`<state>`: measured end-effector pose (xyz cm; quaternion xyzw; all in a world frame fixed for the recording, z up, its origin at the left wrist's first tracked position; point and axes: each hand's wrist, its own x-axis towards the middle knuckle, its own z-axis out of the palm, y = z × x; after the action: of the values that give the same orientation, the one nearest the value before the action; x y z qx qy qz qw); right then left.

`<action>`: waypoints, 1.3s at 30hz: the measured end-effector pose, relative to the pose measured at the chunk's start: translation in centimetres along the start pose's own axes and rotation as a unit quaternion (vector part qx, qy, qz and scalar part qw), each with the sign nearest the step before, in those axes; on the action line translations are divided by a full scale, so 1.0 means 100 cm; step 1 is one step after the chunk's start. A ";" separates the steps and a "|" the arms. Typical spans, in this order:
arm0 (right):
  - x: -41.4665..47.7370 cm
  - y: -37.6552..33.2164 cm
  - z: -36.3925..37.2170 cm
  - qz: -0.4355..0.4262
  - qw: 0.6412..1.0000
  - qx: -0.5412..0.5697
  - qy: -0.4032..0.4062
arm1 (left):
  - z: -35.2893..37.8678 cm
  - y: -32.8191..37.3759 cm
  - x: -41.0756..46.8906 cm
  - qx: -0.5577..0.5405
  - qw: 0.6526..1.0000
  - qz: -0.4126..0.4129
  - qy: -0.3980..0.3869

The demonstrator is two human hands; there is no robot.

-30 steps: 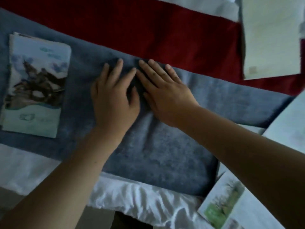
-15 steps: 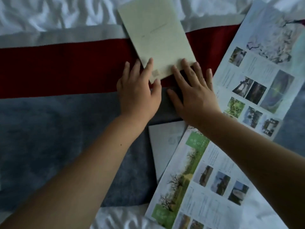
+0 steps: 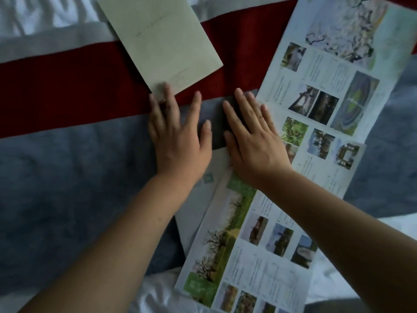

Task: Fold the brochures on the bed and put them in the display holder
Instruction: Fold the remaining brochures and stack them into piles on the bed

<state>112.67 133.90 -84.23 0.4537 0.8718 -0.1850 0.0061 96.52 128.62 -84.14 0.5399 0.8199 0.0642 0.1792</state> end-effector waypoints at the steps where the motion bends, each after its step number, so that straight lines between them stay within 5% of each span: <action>1: -0.007 0.007 0.000 0.009 1.000 0.000 0.007 | 0.004 0.005 -0.012 0.013 1.000 0.017 -0.009; 13: -0.023 0.030 0.006 0.064 0.997 -0.021 0.029 | 0.032 0.043 -0.138 0.061 0.988 0.099 -0.099; 20: -0.006 0.014 0.002 0.125 0.992 0.015 0.027 | 0.008 -0.010 -0.095 0.071 0.993 0.075 -0.059; 30: -0.016 -0.002 0.007 0.103 0.994 -0.034 -0.017 | -0.045 -0.104 0.004 0.086 0.996 -0.025 0.026; 39: -0.020 -0.017 0.007 0.066 0.995 -0.055 -0.042 | -0.038 -0.139 -0.006 0.039 0.996 -0.061 0.050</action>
<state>112.34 131.23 -83.95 0.5006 0.8479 -0.1548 0.0802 83.34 122.73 -84.68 0.4919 0.8610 0.0484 0.1200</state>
